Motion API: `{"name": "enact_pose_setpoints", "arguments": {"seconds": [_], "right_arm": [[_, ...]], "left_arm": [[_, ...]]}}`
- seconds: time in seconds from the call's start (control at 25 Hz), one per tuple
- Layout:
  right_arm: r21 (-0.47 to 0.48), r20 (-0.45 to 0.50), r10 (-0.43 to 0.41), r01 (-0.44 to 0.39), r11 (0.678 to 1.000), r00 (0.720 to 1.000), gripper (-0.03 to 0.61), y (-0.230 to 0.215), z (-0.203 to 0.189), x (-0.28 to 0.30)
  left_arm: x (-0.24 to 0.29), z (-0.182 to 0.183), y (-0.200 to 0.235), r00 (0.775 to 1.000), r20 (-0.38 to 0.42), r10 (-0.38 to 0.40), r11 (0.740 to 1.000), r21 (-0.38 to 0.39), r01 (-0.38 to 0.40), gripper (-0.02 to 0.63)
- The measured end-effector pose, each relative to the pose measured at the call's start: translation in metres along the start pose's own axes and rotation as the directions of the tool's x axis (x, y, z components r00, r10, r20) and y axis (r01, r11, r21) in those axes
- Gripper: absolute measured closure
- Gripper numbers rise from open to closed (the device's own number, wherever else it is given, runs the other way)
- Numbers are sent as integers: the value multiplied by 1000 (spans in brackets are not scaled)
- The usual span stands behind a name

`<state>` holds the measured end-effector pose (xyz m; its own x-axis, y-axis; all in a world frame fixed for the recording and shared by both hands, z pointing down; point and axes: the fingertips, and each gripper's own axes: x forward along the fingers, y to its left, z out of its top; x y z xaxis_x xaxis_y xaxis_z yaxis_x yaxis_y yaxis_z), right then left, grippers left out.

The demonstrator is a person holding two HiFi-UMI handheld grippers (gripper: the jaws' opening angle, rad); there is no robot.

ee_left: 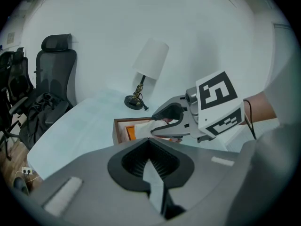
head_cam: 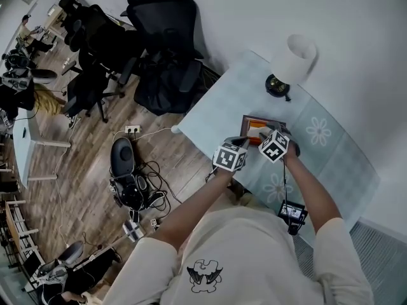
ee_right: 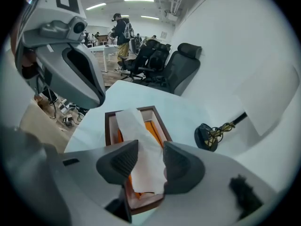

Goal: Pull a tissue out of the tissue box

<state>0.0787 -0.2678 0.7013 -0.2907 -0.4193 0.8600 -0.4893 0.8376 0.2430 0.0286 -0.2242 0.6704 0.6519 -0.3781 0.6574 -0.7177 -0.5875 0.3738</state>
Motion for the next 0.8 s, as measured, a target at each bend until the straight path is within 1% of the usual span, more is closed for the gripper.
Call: {"name": "enact_pose_setpoints", "arguments": {"seconds": [0.04,0.08,0.12,0.16,0.36,0.56,0.8], "right_arm": [[4,-3,-7,7,1000,1000,399,-1,-2,2],[13,-3,-17,17,1000,1000,428,-3,-3,2],[26,1,-26,26,999,1000,530,-5,-3,2],[42,7,-31,31,999,999,557,-7,-2,1],[90,44,-31,27,996,999,563,-6,5,-10],[179,87,-34,17,984,996,563,-7,6,-20],[270,153,-77,33,962,985,563,-16,9,-48]], "left_arm": [[0,0,0,1000,-1,-1,1000,0,1,606],[1,0,0,1000,-1,-3,1000,-1,3,606],[2,0,0,1000,0,-4,1000,0,4,606],[2,1,0,1000,1,-5,1000,0,5,606],[-2,3,2,1000,7,2,1000,-5,-2,607],[-1,4,3,1000,12,3,1000,-5,-3,606],[-4,4,6,1000,22,14,1000,-3,-14,606]]}}
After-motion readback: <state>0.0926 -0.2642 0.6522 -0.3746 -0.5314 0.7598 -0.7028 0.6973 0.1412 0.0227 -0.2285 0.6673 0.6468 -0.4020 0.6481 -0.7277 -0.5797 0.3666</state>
